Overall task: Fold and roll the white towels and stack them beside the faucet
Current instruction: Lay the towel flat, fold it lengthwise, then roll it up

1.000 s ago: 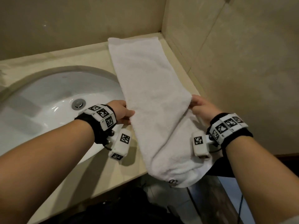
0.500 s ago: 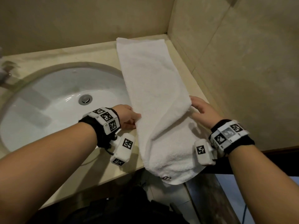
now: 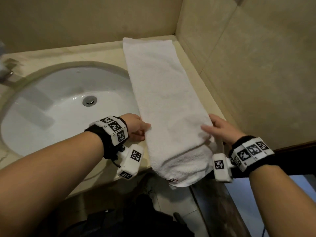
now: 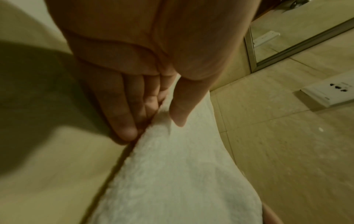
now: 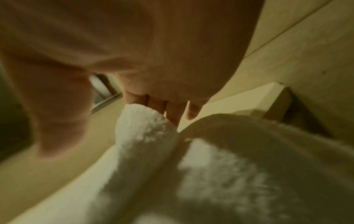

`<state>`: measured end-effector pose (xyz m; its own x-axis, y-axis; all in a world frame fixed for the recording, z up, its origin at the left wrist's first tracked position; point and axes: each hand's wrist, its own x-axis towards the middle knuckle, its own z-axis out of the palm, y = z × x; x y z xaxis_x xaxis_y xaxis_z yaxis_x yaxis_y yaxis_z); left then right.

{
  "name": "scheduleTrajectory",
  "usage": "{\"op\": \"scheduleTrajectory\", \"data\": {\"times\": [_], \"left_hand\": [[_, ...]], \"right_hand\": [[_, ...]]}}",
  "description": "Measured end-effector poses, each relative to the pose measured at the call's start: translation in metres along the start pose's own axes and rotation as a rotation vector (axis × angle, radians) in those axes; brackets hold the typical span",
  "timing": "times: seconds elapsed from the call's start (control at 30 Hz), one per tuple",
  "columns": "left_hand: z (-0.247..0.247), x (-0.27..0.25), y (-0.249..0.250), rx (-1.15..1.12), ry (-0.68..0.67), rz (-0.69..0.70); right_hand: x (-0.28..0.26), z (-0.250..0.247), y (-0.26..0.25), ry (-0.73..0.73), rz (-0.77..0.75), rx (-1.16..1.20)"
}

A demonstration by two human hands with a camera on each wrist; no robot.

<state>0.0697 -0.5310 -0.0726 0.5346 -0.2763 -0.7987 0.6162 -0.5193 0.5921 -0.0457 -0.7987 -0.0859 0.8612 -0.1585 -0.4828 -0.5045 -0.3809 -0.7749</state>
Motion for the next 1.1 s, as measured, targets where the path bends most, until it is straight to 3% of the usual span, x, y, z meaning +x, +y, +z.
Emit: {"op": "scheduleTrajectory", "data": {"times": [0.1, 0.2, 0.27, 0.33, 0.43, 0.53, 0.6, 0.73, 0.9, 1.1], "left_hand": [[0.007, -0.006, -0.008, 0.015, -0.024, -0.003], [0.011, -0.008, -0.013, 0.006, -0.012, 0.01], [0.012, -0.007, -0.017, -0.006, 0.016, 0.02], [0.012, -0.005, -0.019, -0.015, 0.051, 0.029], [0.015, -0.005, -0.025, -0.023, 0.092, 0.057], [0.017, -0.005, -0.03, -0.038, 0.11, 0.09], [0.018, -0.005, -0.032, -0.056, 0.114, 0.104], [0.018, -0.005, -0.034, -0.09, 0.133, 0.114], [0.021, -0.011, -0.035, -0.131, 0.134, 0.143], [0.031, -0.031, -0.057, -0.116, 0.122, 0.26]], "right_hand": [[-0.003, 0.003, -0.001, 0.016, -0.103, -0.323], [-0.003, 0.006, -0.003, 0.276, -0.221, -0.471], [-0.006, 0.005, -0.007, 0.396, -0.257, -0.464], [-0.01, 0.004, -0.016, 0.452, -0.178, -0.297], [-0.026, 0.004, -0.02, 0.306, 0.071, -0.195], [-0.042, 0.007, -0.001, 0.078, 0.11, -0.378], [-0.049, 0.012, 0.013, 0.108, 0.109, -0.385], [-0.055, 0.01, 0.02, 0.395, 0.035, -0.169], [-0.046, 0.011, 0.043, 0.3, 0.161, -0.432], [-0.046, 0.013, 0.056, 0.342, 0.136, -0.361]]}}
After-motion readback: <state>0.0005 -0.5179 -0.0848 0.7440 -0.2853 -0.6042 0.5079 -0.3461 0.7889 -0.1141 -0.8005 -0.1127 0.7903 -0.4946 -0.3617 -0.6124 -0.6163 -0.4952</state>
